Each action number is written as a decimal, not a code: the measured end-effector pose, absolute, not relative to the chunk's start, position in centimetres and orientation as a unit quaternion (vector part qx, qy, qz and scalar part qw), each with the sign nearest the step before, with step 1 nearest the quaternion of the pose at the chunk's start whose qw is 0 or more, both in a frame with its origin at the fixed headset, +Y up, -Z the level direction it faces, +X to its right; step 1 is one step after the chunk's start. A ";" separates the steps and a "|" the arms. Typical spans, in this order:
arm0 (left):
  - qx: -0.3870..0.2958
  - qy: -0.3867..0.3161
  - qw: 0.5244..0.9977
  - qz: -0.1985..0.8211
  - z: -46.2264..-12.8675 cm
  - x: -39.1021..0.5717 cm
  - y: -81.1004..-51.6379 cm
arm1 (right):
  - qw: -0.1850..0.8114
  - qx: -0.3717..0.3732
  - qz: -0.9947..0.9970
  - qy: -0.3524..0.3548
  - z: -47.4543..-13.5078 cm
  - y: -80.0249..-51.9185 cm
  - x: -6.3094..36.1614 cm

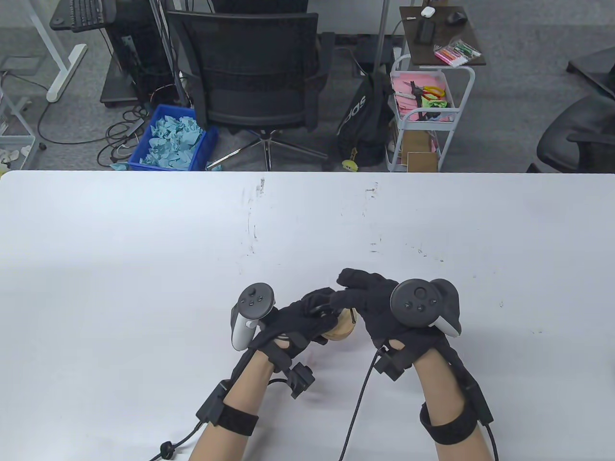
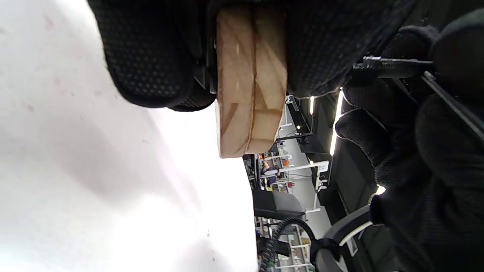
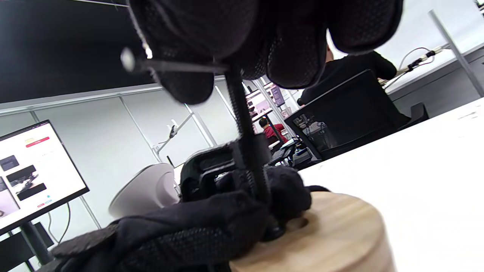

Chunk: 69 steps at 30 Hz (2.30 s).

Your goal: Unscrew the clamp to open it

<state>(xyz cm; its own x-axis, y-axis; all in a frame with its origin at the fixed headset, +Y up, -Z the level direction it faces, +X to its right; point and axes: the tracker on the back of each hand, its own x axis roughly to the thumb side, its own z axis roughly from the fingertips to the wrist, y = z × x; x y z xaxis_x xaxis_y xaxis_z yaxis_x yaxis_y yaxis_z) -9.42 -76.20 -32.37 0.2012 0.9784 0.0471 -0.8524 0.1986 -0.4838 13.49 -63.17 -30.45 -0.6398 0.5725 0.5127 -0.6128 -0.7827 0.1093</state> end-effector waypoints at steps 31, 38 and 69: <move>-0.144 -0.176 0.768 0.599 -31.1 -8.3 -76.7 | 0.279 0.214 0.933 -0.079 -30.6 -62.6 15.6; -0.113 -0.171 0.786 0.583 -30.5 -8.3 -76.7 | 0.218 0.173 0.960 -0.031 -31.1 -63.1 16.2; -0.047 -0.143 0.822 0.549 -29.5 -9.2 -75.7 | 0.264 0.223 0.938 0.005 -29.5 -62.3 14.1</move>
<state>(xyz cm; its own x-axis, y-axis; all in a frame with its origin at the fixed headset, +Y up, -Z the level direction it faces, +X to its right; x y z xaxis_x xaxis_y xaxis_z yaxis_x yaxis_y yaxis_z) -9.24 -75.70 -29.49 0.3553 0.9165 0.1837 -0.8896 0.3919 -0.2344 14.14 -62.29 -29.55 -0.7616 0.4973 0.4155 -0.4927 -0.8609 0.1271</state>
